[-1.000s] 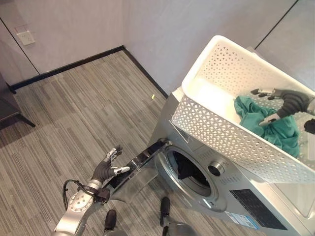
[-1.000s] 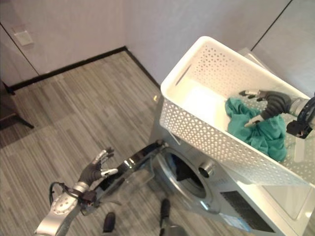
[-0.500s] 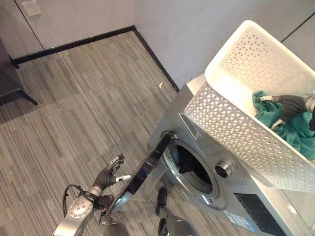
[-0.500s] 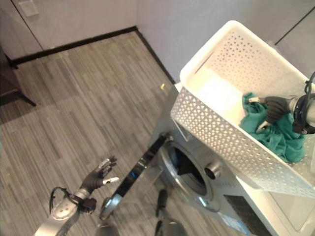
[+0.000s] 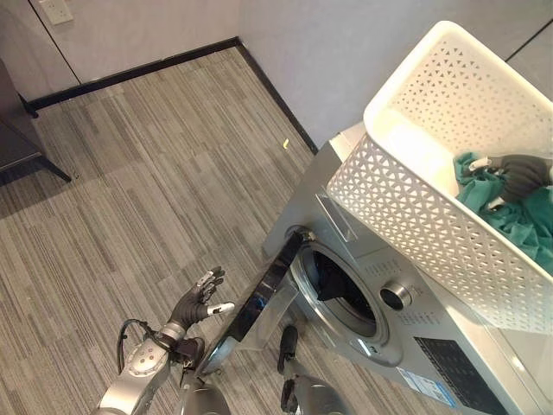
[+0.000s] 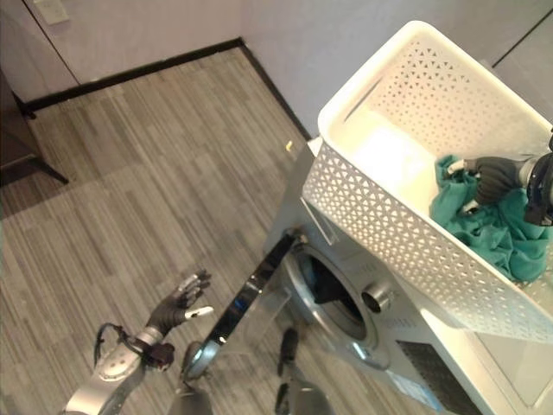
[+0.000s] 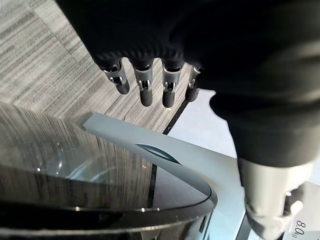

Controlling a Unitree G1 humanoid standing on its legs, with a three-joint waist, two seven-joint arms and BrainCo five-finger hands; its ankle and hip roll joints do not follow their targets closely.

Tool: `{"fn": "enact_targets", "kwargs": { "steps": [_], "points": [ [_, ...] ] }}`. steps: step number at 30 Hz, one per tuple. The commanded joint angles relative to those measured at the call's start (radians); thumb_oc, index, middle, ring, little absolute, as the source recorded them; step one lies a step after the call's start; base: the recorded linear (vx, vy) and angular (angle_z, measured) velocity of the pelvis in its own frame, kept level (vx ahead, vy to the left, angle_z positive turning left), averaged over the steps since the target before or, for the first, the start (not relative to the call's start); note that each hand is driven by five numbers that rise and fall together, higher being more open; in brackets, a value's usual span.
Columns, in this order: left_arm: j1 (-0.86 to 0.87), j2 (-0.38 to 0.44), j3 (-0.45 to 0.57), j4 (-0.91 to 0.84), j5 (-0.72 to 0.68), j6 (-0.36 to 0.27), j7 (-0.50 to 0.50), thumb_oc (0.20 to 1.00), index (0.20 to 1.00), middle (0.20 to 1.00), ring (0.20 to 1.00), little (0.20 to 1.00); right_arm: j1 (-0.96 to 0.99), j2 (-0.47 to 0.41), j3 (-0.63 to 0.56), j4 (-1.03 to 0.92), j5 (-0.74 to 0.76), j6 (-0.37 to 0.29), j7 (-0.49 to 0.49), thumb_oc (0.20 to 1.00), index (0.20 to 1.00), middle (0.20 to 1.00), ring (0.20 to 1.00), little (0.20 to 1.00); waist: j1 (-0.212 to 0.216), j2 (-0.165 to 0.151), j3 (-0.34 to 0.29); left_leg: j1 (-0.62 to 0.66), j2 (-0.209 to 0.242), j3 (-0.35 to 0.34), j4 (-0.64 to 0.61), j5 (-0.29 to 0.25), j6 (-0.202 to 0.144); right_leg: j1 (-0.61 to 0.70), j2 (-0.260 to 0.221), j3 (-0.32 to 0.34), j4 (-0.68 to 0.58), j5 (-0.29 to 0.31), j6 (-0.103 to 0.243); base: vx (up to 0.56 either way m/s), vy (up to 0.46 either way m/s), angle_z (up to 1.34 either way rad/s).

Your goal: Grab the laundry basket,head to the washer,open it,put in the laundry and shut it.

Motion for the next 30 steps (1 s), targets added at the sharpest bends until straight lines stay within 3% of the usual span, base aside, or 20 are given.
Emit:
{"fn": "enact_targets", "kwargs": {
  "steps": [1, 2, 3, 4, 9, 12, 14, 15, 17, 20, 21, 24, 30],
  "points": [
    [-0.073, 0.029, 0.048, -0.13, 0.108, -0.055, 0.019, 1.0, 1.0, 1.0, 1.0, 1.0, 0.07, 0.024, 0.092, 0.018, 0.021, -0.002, 0.042, 0.74, 0.74, 0.74, 0.74, 0.74, 0.022, 0.012, 0.056, 0.038, -0.007, 0.057, 0.006, 0.034, 0.049, 0.052, -0.039, 0.016, 0.001, -0.094, 0.075, 0.0, 0.0, 0.0],
    [-0.077, 0.035, 0.084, -0.155, 0.142, -0.069, 0.042, 1.0, 1.0, 1.0, 1.0, 1.0, 0.09, 0.021, 0.069, 0.015, 0.026, -0.001, 0.042, 0.762, 0.762, 0.762, 0.762, 0.762, 0.021, 0.016, 0.052, 0.041, -0.008, 0.057, 0.006, 0.033, 0.049, 0.055, -0.04, 0.016, 0.001, -0.094, 0.075, 0.0, 0.0, 0.0],
    [-0.091, 0.044, 0.186, -0.234, 0.212, -0.094, 0.107, 1.0, 1.0, 1.0, 1.0, 1.0, 0.161, 0.019, 0.01, 0.003, 0.034, 0.002, 0.045, 0.79, 0.79, 0.79, 0.79, 0.79, 0.02, 0.021, 0.049, 0.048, -0.008, 0.054, 0.006, 0.031, 0.048, 0.064, -0.04, 0.012, 0.001, -0.099, 0.075, 0.0, 0.0, 0.0],
    [-0.088, 0.05, 0.188, -0.24, 0.213, -0.091, 0.108, 1.0, 1.0, 1.0, 1.0, 1.0, 0.193, 0.021, -0.022, 0.0, 0.031, 0.002, 0.045, 0.799, 0.799, 0.799, 0.799, 0.799, 0.021, 0.016, 0.049, 0.047, -0.009, 0.052, 0.006, 0.032, 0.048, 0.064, -0.041, 0.011, 0.001, -0.1, 0.075, 0.0, 0.0, 0.0],
    [-0.165, 0.092, 0.394, -0.397, 0.376, -0.123, 0.221, 1.0, 1.0, 1.0, 1.0, 1.0, 0.396, 0.054, -0.206, -0.023, 0.043, 0.026, 0.071, 0.818, 0.818, 0.818, 0.818, 0.818, 0.03, 0.024, 0.039, 0.059, -0.013, 0.044, 0.006, 0.024, 0.045, 0.082, -0.044, 0.005, 0.001, -0.109, 0.076, 0.01, -0.008, 0.03],
    [-0.188, 0.143, 0.442, -0.504, 0.386, -0.112, 0.181, 1.0, 1.0, 1.0, 1.0, 1.0, 0.498, 0.074, -0.306, -0.013, 0.033, 0.044, 0.088, 0.827, 0.827, 0.827, 0.827, 0.827, 0.041, 0.031, 0.032, 0.069, -0.016, 0.039, 0.006, 0.015, 0.048, 0.097, -0.049, -0.004, 0.001, -0.113, 0.079, 0.03, -0.016, 0.15],
    [-0.191, 0.154, 0.427, -0.565, 0.261, -0.098, 0.113, 1.0, 1.0, 1.0, 1.0, 1.0, 0.58, 0.096, -0.392, 0.012, 0.027, 0.057, 0.089, 0.84, 0.84, 0.84, 0.84, 0.84, 0.049, 0.039, 0.028, 0.077, -0.022, 0.035, 0.006, 0.011, 0.053, 0.107, -0.053, -0.006, 0.001, -0.113, 0.079, 0.02, 0.003, 0.14],
    [-0.191, 0.146, 0.352, -0.605, 0.046, -0.07, 0.026, 1.0, 1.0, 1.0, 1.0, 1.0, 0.603, 0.12, -0.418, 0.054, 0.013, 0.066, 0.088, 0.853, 0.853, 0.853, 0.853, 0.853, 0.055, 0.049, 0.024, 0.085, -0.028, 0.034, 0.006, 0.009, 0.057, 0.114, -0.058, -0.006, 0.001, -0.113, 0.079, 0.02, 0.014, 0.04],
    [-0.209, 0.148, 0.271, -0.616, -0.089, -0.03, -0.026, 1.0, 1.0, 1.0, 1.0, 1.0, 0.61, 0.145, -0.42, 0.11, -0.002, 0.074, 0.091, 0.865, 0.865, 0.865, 0.865, 0.865, 0.058, 0.06, 0.02, 0.094, -0.032, 0.035, 0.006, 0.005, 0.062, 0.122, -0.061, -0.006, 0.001, -0.113, 0.078, 0.02, 0.016, 0.04],
    [-0.26, 0.148, 0.175, -0.616, -0.165, 0.004, -0.058, 1.0, 1.0, 1.0, 1.0, 1.0, 0.581, 0.164, -0.382, 0.161, -0.023, 0.075, 0.096, 0.896, 0.896, 0.896, 0.896, 0.896, 0.055, 0.07, 0.016, 0.107, -0.035, 0.037, 0.006, 0.0, 0.065, 0.132, -0.063, -0.003, 0.001, -0.115, 0.078, 0.0, 0.002, 0.02],
    [-0.315, 0.13, 0.084, -0.599, -0.224, 0.035, -0.069, 1.0, 1.0, 1.0, 1.0, 1.0, 0.548, 0.183, -0.347, 0.198, -0.045, 0.077, 0.087, 0.9, 0.9, 0.9, 0.9, 0.9, 0.049, 0.078, 0.01, 0.116, -0.039, 0.035, 0.006, -0.004, 0.069, 0.14, -0.066, 0.004, 0.001, -0.116, 0.077, 0.01, -0.013, 0.04],
    [-0.389, 0.101, -0.065, -0.57, -0.303, 0.088, -0.104, 1.0, 1.0, 1.0, 1.0, 1.0, 0.449, 0.244, -0.278, 0.292, -0.085, 0.071, 0.062, 0.915, 0.915, 0.915, 0.915, 0.915, 0.038, 0.098, 0.003, 0.14, -0.046, 0.038, 0.006, -0.01, 0.076, 0.158, -0.07, 0.017, 0.001, -0.119, 0.076, 0.0, -0.004, 0.02],
    [-0.483, 0.024, -0.211, -0.475, -0.383, 0.15, -0.114, 1.0, 1.0, 1.0, 1.0, 1.0, 0.38, 0.327, -0.256, 0.358, -0.144, 0.059, 0.04, 0.918, 0.918, 0.918, 0.918, 0.918, 0.01, 0.137, -0.013, 0.186, -0.059, 0.051, 0.006, -0.028, 0.089, 0.187, -0.079, 0.037, 0.001, -0.124, 0.076, 0.0, 0.01, -0.04]
  ]
}}
